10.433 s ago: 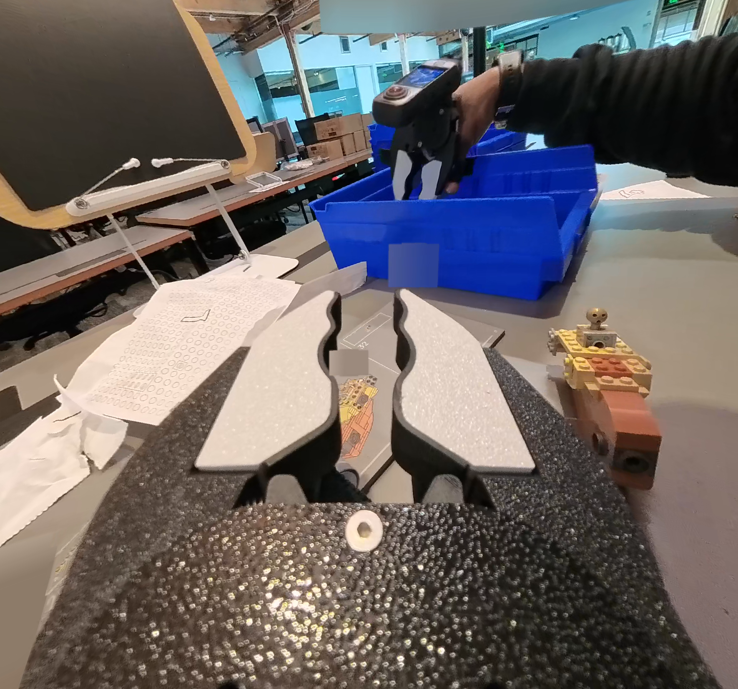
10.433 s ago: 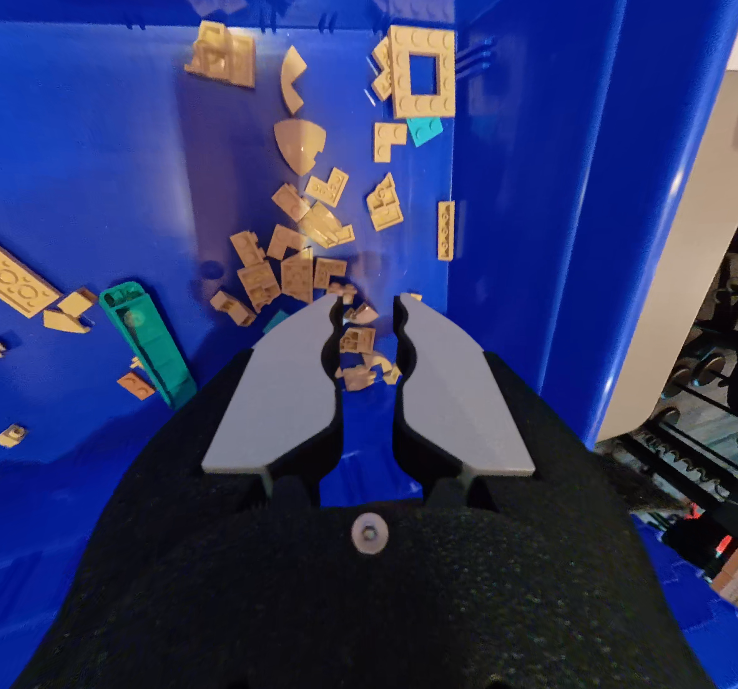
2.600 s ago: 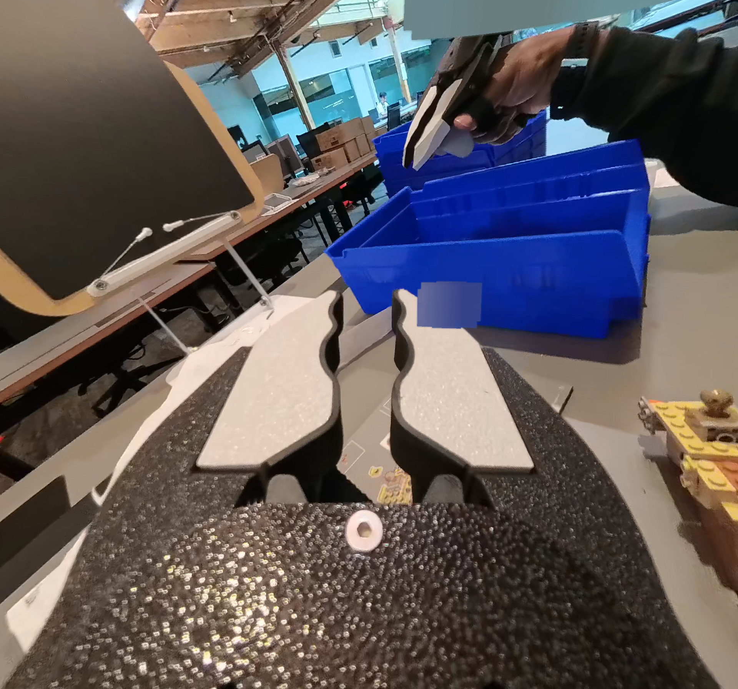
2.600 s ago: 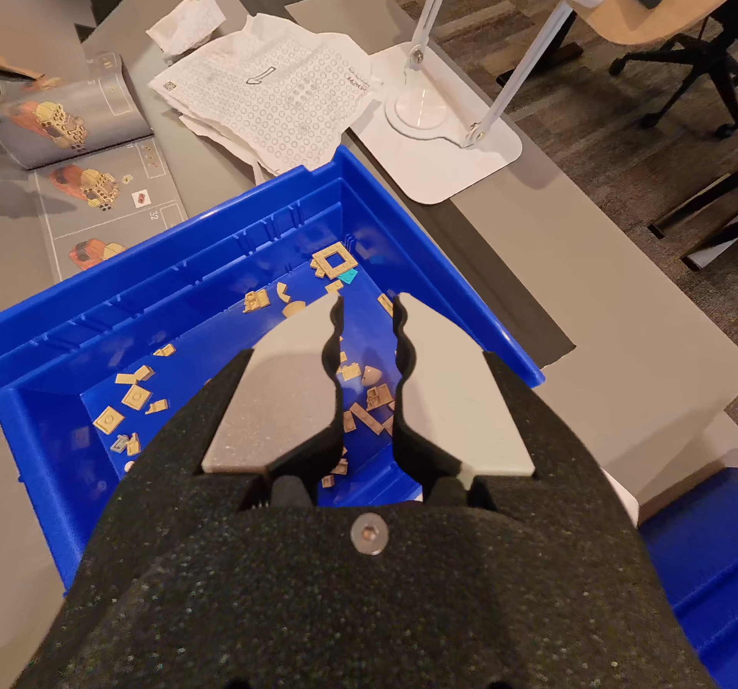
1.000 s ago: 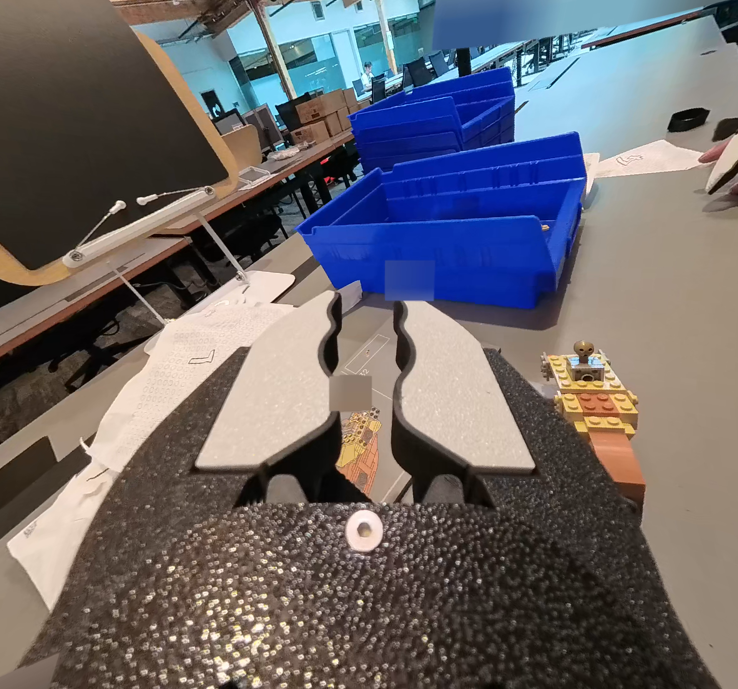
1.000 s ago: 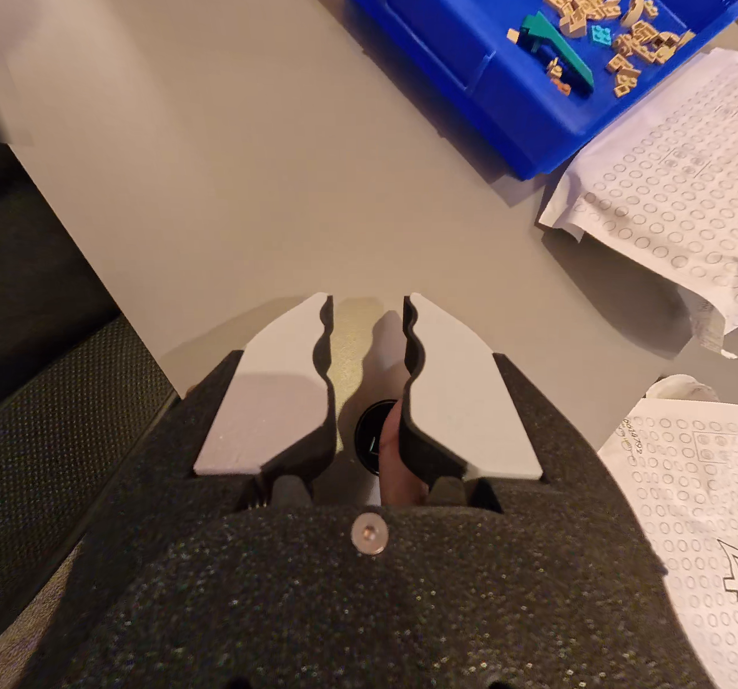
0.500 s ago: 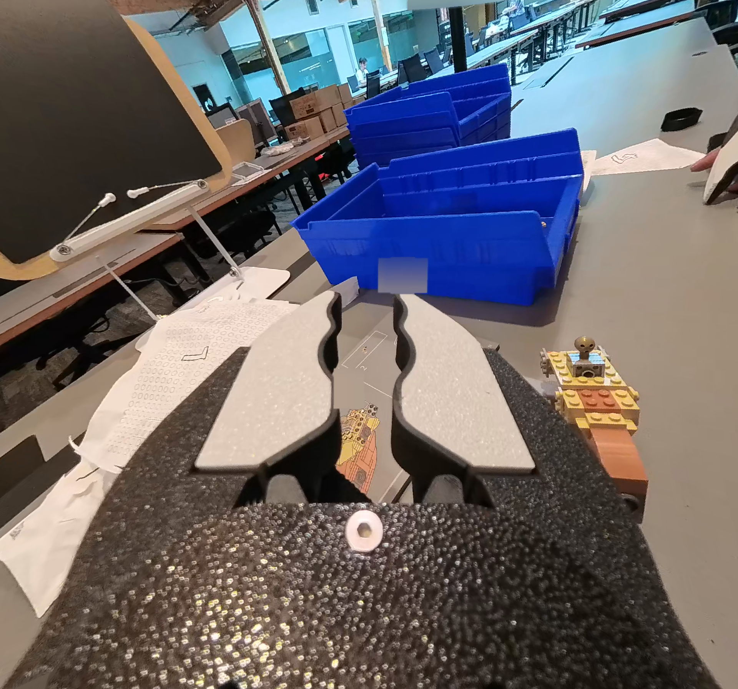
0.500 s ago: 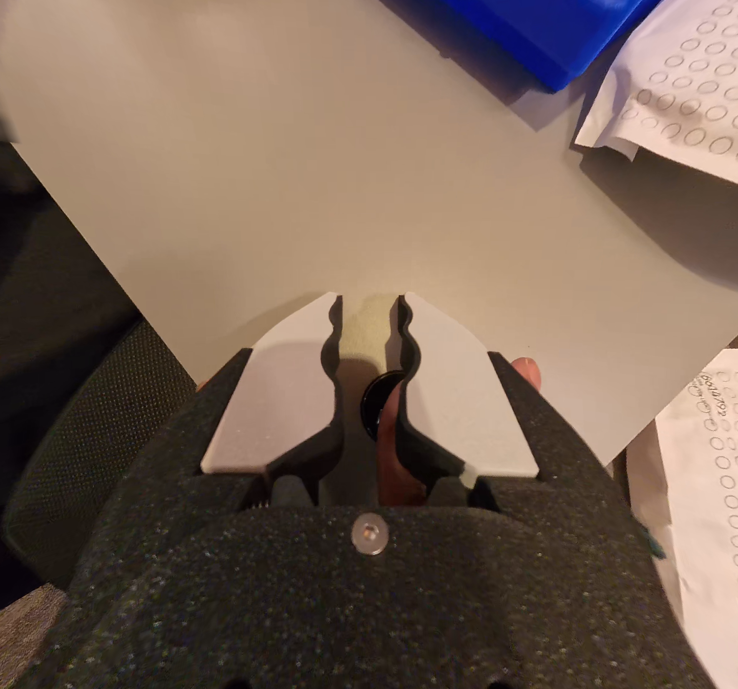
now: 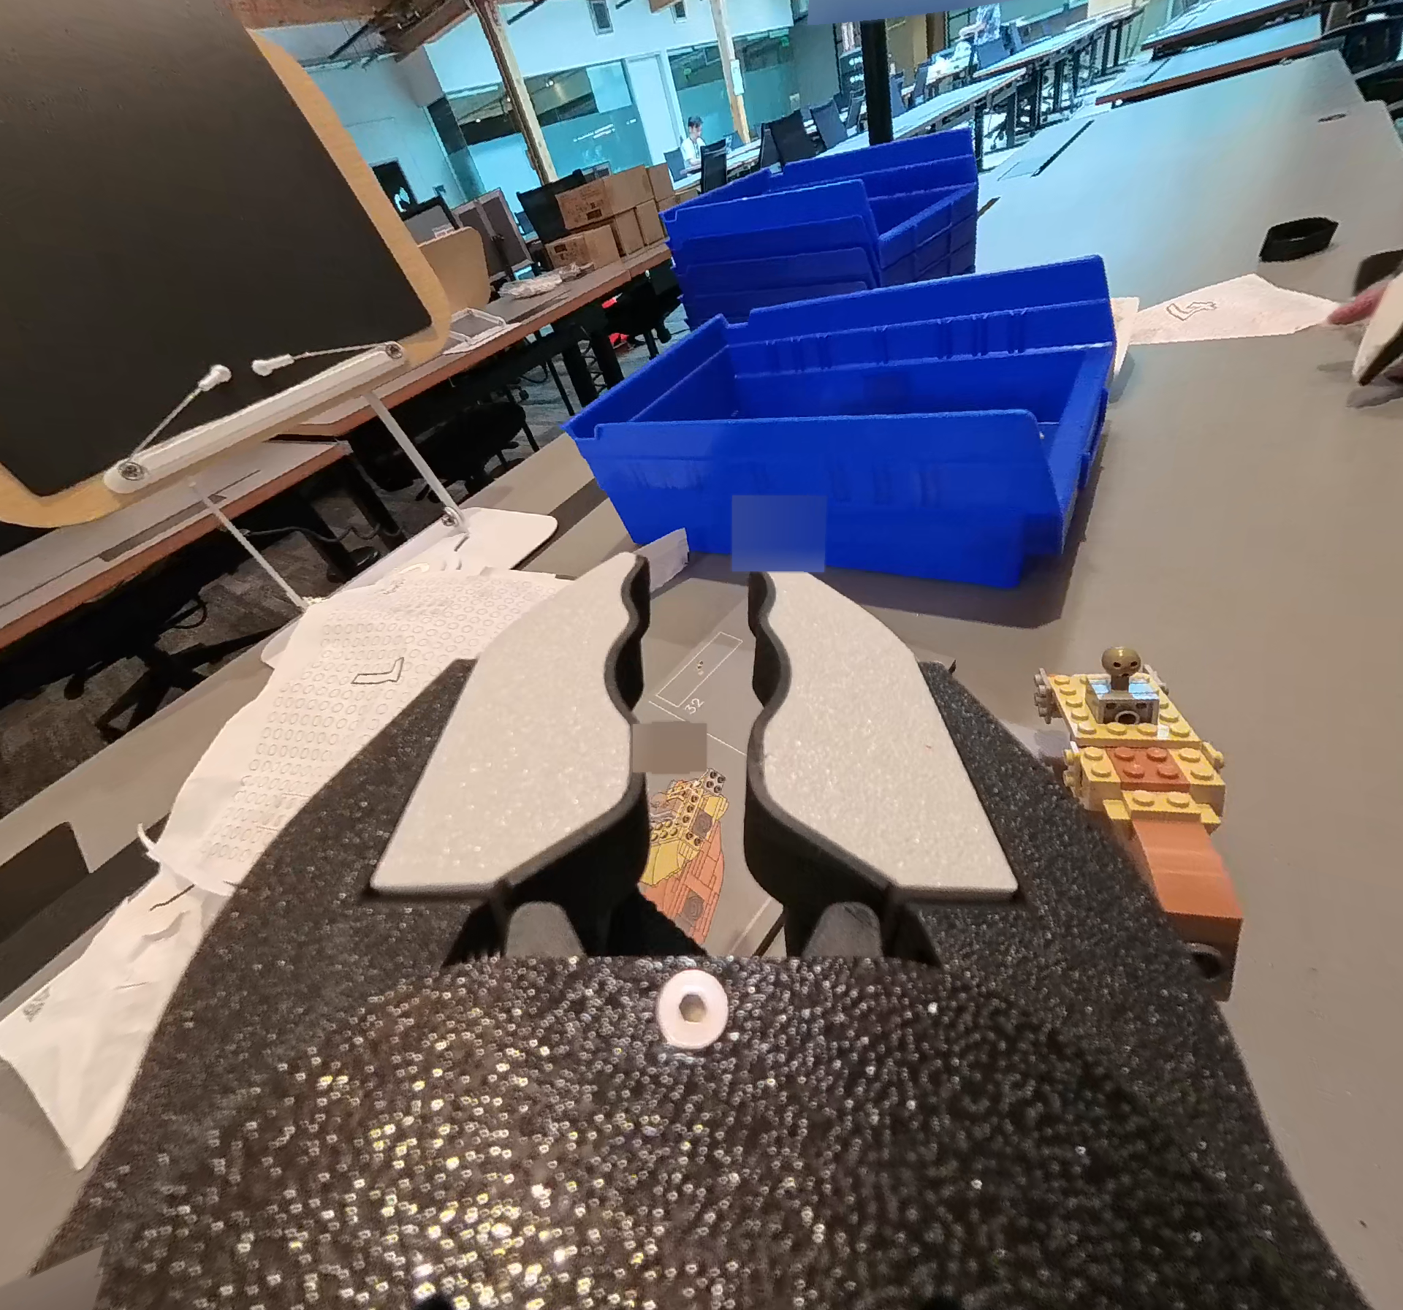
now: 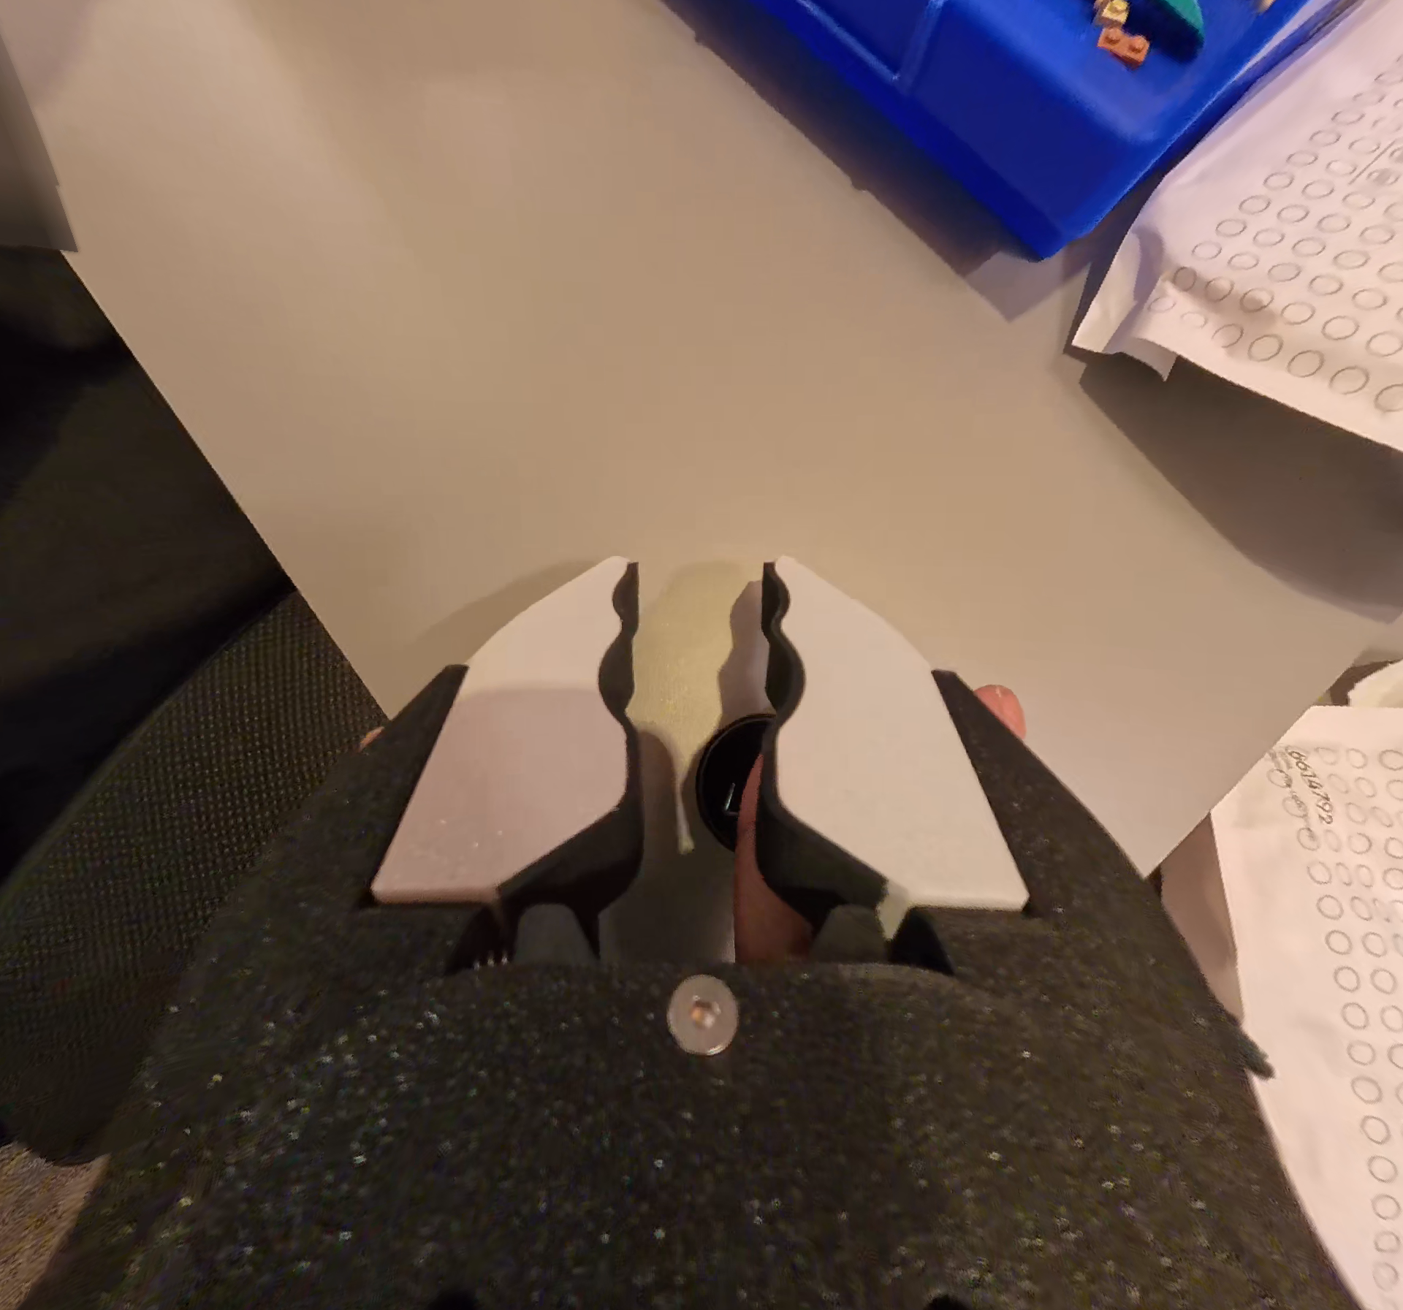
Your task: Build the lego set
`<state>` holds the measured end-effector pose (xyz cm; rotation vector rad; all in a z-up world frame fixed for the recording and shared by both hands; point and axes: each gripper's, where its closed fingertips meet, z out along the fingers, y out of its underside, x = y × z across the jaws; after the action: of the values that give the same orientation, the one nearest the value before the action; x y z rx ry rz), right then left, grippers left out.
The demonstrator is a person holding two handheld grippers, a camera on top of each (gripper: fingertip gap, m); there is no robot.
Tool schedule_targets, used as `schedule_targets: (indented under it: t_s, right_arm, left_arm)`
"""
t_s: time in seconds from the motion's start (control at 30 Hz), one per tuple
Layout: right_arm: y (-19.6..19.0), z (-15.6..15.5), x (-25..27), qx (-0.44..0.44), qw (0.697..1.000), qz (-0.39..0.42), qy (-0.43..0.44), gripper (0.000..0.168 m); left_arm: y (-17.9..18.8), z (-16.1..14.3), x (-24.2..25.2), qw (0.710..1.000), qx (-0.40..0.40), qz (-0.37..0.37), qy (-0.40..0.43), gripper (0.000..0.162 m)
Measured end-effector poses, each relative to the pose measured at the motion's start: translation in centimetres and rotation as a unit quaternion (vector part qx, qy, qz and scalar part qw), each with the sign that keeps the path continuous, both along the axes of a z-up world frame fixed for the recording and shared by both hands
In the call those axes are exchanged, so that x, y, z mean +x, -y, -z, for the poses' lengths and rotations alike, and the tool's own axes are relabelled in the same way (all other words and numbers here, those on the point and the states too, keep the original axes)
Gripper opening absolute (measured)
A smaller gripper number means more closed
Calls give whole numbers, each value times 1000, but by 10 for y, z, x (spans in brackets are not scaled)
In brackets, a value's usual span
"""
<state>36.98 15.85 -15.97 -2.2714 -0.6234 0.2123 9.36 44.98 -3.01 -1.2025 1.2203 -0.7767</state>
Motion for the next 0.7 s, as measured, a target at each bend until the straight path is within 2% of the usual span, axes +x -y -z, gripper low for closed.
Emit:
schedule_targets:
  t_s: [0.2,0.4,0.7]
  right_arm:
    - [8,2,-5,44,998,16,47,33]
    - [12,7,-8,29,994,-10,107,24]
    - [14,10,-4,-4,998,8,65,22]
  left_arm:
    - [-2,-1,-2,1000,-5,-1,6,24]
    - [1,0,-1,1000,1,2,1,24]
    - [1,2,3,1000,-8,7,1,24]
